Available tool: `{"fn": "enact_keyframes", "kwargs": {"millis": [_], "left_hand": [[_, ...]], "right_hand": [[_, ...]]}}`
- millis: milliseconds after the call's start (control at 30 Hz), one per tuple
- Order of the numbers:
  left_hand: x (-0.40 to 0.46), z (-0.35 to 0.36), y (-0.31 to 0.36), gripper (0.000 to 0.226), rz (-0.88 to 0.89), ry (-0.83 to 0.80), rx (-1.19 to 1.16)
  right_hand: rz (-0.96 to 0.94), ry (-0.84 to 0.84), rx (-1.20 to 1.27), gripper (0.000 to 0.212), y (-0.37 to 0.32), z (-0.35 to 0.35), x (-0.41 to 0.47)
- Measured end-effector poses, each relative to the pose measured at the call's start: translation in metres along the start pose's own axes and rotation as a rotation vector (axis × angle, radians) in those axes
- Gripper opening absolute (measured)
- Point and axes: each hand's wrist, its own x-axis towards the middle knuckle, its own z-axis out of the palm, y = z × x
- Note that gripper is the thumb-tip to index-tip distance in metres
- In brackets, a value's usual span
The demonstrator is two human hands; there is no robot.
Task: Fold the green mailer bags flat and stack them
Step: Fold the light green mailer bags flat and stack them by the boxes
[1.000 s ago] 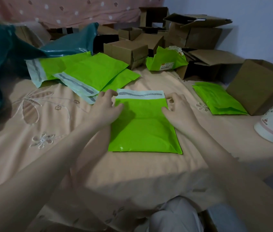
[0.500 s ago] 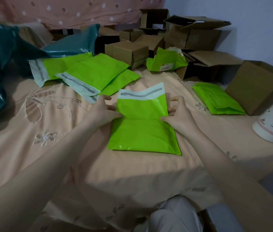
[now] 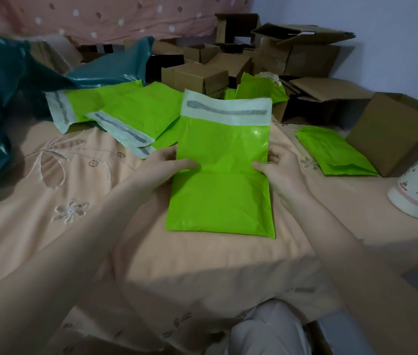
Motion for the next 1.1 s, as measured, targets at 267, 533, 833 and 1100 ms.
{"fn": "enact_keyframes", "kwargs": {"millis": [267,533,833,1100], "left_hand": [[0.003,0.007,0.001,0.032,0.038,-0.004,-0.15],[0.001,0.014,0.0,0.024,0.066,0.012,-0.204],[0.0,0.015,0.0,0.027,0.059,-0.051,-0.258],[0.004,0.012,0.0,0.028,0.041,0.001,-0.28]], "right_hand": [[0.054,-0.036,0.244,0.026,-0.007,0.001,-0.001],[0.207,-0.129,0.34,0.033,-0.002,-0.003,-0.005],[0.175,-0.095,0.339,0.041,-0.003,0.001,-0.002],[0.23,-0.048,0.327,0.023,0.005,0.002,0.003]]}}
